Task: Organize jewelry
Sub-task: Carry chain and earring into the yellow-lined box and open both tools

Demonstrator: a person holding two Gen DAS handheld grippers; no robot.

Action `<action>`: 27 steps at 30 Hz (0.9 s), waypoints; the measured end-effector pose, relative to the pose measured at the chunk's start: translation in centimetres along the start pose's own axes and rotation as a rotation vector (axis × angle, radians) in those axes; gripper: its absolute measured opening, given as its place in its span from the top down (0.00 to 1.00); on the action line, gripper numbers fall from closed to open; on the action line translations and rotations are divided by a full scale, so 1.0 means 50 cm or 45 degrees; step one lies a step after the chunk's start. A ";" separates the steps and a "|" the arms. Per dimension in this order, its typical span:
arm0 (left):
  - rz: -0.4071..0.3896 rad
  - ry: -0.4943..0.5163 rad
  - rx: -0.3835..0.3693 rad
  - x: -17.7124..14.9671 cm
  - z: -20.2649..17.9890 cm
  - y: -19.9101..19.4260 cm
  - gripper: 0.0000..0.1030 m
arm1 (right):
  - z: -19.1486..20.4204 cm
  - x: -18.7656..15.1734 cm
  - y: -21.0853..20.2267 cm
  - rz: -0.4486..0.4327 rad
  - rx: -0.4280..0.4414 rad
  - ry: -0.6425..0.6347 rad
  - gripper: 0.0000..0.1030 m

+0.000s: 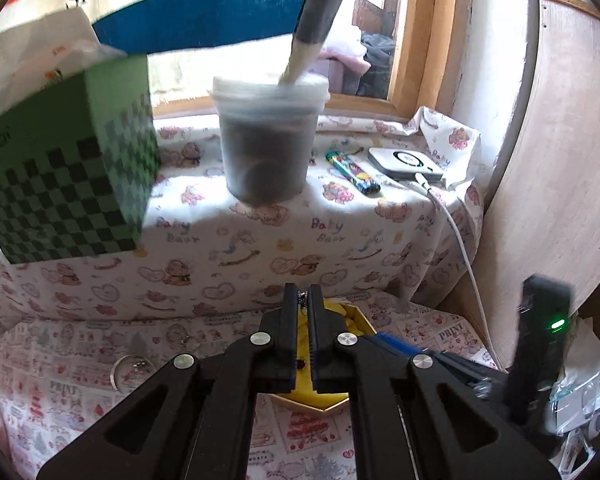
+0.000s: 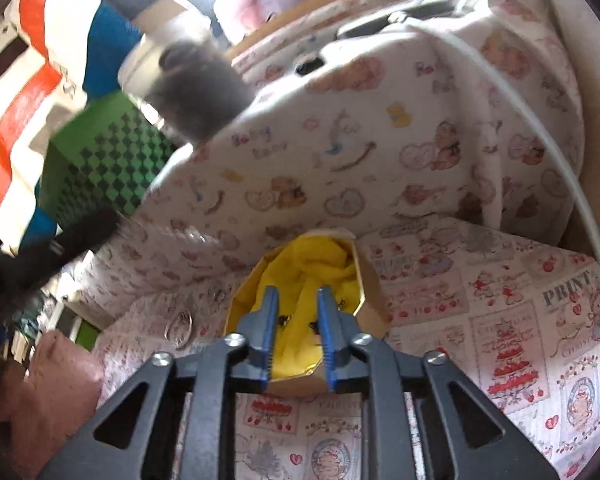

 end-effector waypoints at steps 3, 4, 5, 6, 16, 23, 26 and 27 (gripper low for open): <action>0.032 0.003 -0.041 -0.012 -0.013 0.020 0.96 | -0.013 0.016 -0.026 -0.055 -0.002 0.040 0.79; 0.040 0.006 -0.052 -0.016 -0.018 0.027 0.96 | -0.020 0.022 -0.034 -0.075 -0.015 0.048 0.79; 0.044 0.011 -0.057 -0.020 -0.023 0.032 0.96 | -0.026 0.026 -0.040 -0.088 -0.032 0.050 0.79; 0.047 0.019 -0.057 -0.023 -0.027 0.039 0.96 | -0.033 0.030 -0.046 -0.104 -0.059 0.047 0.79; 0.128 0.047 -0.037 -0.067 -0.041 0.110 0.96 | -0.062 0.038 -0.050 -0.119 -0.115 0.076 0.77; 0.108 0.036 -0.092 -0.072 -0.041 0.123 0.95 | -0.055 0.040 -0.056 -0.136 -0.136 0.045 0.74; 0.092 0.049 -0.059 -0.070 -0.030 0.120 0.88 | -0.059 0.042 -0.059 -0.145 -0.156 0.040 0.74; 0.087 0.049 -0.053 -0.070 -0.026 0.116 0.88 | -0.059 0.042 -0.059 -0.145 -0.155 0.041 0.74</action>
Point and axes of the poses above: each gripper's, at about its wrist camera, not at the fingertips, and y roughly the way its jaws point, z to its left, x to its top, the point moved 10 cm from there along y, roughly the way its jaws point, and after that the axes turned 7 degrees about x, right-handed, at the moved point
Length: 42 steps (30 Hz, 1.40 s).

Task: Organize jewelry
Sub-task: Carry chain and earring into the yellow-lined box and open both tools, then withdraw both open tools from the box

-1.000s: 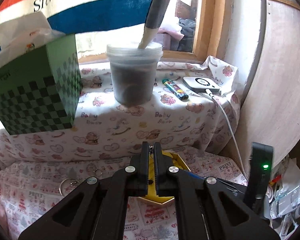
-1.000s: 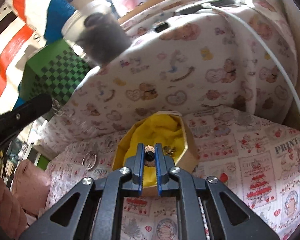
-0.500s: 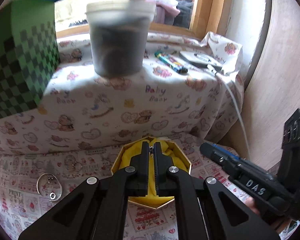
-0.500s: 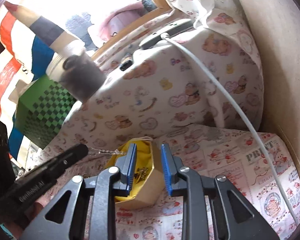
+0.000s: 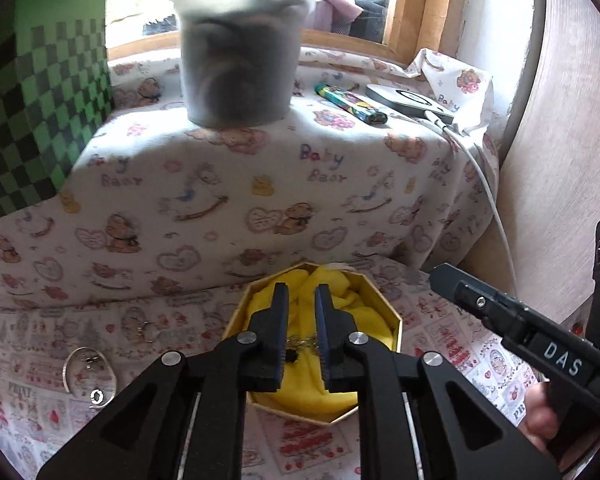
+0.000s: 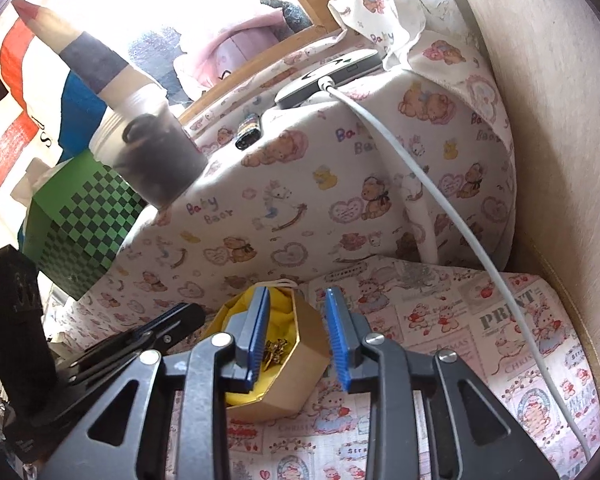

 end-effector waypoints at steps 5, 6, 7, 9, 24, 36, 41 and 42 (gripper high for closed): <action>-0.109 -0.003 0.067 0.013 0.039 -0.061 0.88 | 0.013 0.000 -0.004 -0.008 -0.004 -0.022 0.74; -0.134 -0.003 0.078 0.016 0.048 -0.079 0.88 | 0.018 0.000 -0.005 -0.010 -0.005 -0.033 0.74; -0.157 -0.005 0.085 0.018 0.056 -0.096 0.88 | 0.026 -0.001 -0.007 -0.013 -0.001 -0.047 0.74; -0.205 -0.009 0.100 0.023 0.071 -0.131 0.88 | 0.045 -0.003 -0.012 -0.023 -0.003 -0.089 0.74; -0.497 0.007 0.276 -0.002 0.178 -0.321 0.42 | 0.156 -0.031 -0.021 -0.115 -0.025 -0.407 0.63; -0.491 0.001 0.330 -0.051 0.235 -0.264 0.05 | 0.135 -0.049 0.019 -0.066 -0.101 -0.441 0.53; -0.408 -0.063 0.370 -0.076 0.279 -0.215 0.04 | 0.125 -0.053 0.028 -0.040 -0.112 -0.412 0.47; -0.387 -0.077 0.367 -0.080 0.288 -0.206 0.04 | 0.124 -0.055 0.029 -0.039 -0.114 -0.412 0.46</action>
Point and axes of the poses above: each gripper's, at about its wrist camera, not at the fingertips, and y roughly the way its jaws point, z to its left, x to its top, the point moved 10 cm from there along y, roughly the way its jaws point, and after that the axes turned 7 degrees about x, right-handed, at the moved point
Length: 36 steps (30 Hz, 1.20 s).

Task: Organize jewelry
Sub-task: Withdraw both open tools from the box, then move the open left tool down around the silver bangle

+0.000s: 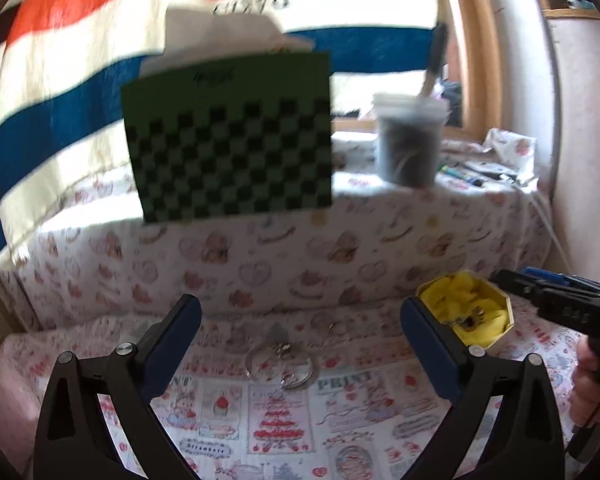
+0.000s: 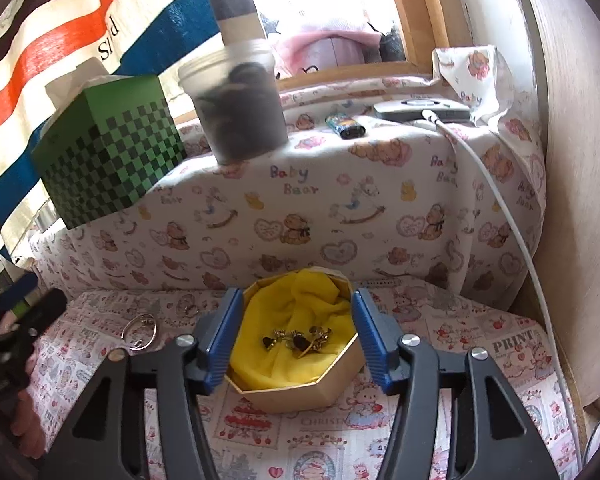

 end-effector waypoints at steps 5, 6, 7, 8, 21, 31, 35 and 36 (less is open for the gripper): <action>0.093 -0.062 0.044 -0.023 0.036 0.039 0.03 | 0.002 -0.004 0.002 0.004 -0.011 -0.014 0.43; 0.108 -0.077 0.052 -0.028 0.044 0.046 0.03 | 0.002 -0.005 0.002 0.004 -0.013 -0.015 0.43; 0.116 -0.089 0.057 -0.033 0.051 0.052 0.03 | 0.002 -0.005 0.003 0.005 -0.017 -0.015 0.42; 0.129 -0.094 0.067 -0.038 0.058 0.060 0.03 | 0.001 -0.006 0.003 0.006 -0.020 -0.015 0.41; 0.372 -0.086 0.017 -0.103 0.074 0.177 0.03 | 0.002 -0.026 0.024 0.063 -0.057 -0.024 0.38; 0.448 0.044 -0.005 -0.137 0.038 0.199 0.03 | -0.006 -0.027 0.024 0.067 -0.115 -0.024 0.29; 0.477 0.000 -0.041 -0.144 0.040 0.211 0.03 | -0.014 -0.022 0.020 0.042 -0.137 -0.006 0.17; 0.483 -0.015 -0.042 -0.147 0.043 0.215 0.04 | -0.017 -0.021 0.019 0.039 -0.148 -0.006 0.17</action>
Point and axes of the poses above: each gripper's, at about its wrist camera, not at the fingertips, and y roughly the way its jaws point, z to its left, x to its top, the point moved 10 cm from there along y, roughly the way its jaws point, and after that the axes turned 7 degrees about x, right-handed, at the moved point
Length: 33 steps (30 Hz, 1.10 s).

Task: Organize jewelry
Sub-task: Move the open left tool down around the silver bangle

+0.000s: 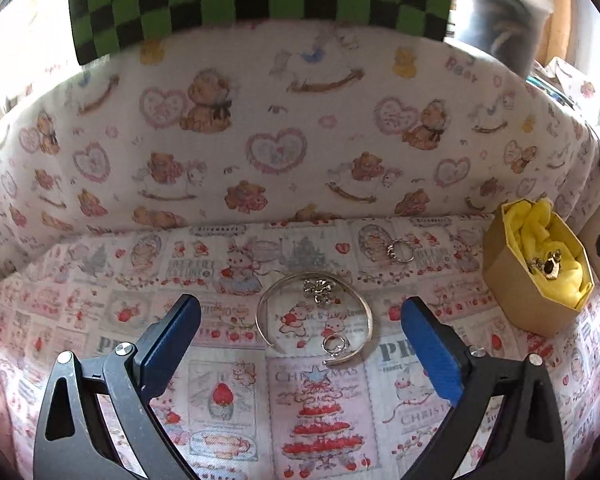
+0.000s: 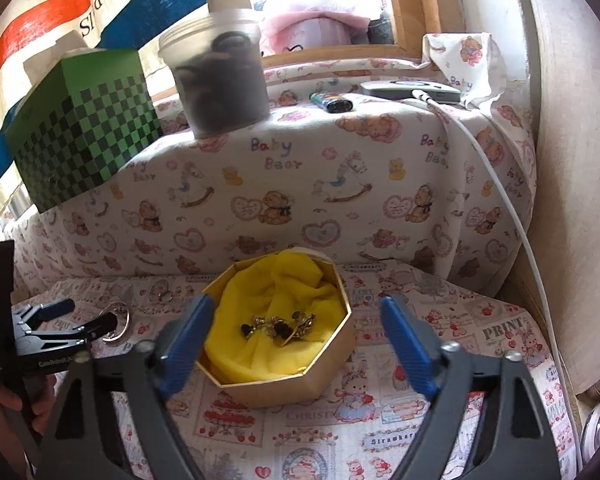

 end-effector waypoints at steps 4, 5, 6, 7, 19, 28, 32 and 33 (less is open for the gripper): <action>-0.012 -0.052 0.001 0.006 0.016 0.011 0.04 | -0.005 0.000 -0.004 -0.001 -0.005 0.012 0.17; -0.016 -0.053 -0.010 0.006 0.016 0.010 0.04 | -0.005 0.001 -0.005 -0.001 -0.005 0.014 0.17; -0.007 -0.043 -0.017 0.004 0.013 0.013 0.04 | -0.006 0.001 -0.005 -0.001 -0.007 0.015 0.17; 0.007 -0.035 -0.023 -0.001 0.017 0.013 0.04 | -0.005 0.001 -0.004 -0.001 -0.010 0.015 0.17; 0.100 0.015 0.022 -0.013 0.002 0.064 0.24 | -0.008 -0.006 0.005 0.021 -0.035 0.014 0.17; 0.051 0.062 0.071 -0.007 -0.020 -0.002 0.36 | -0.008 -0.004 0.003 0.022 -0.022 0.012 0.17; -0.072 0.021 0.082 0.020 0.001 -0.079 0.36 | -0.002 -0.005 -0.001 0.026 -0.010 0.004 0.17; -0.106 -0.016 0.061 0.029 0.007 -0.101 0.36 | 0.001 -0.005 -0.004 0.025 -0.003 0.000 0.17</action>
Point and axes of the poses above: each gripper's, at about its wrist camera, not at the fingertips, and y roughly the way its jaws point, z to its left, x to its top, the point moved 10 cm from there along y, roughly the way its jaws point, and after that the axes turned 7 degrees about x, right-handed, at the moved point
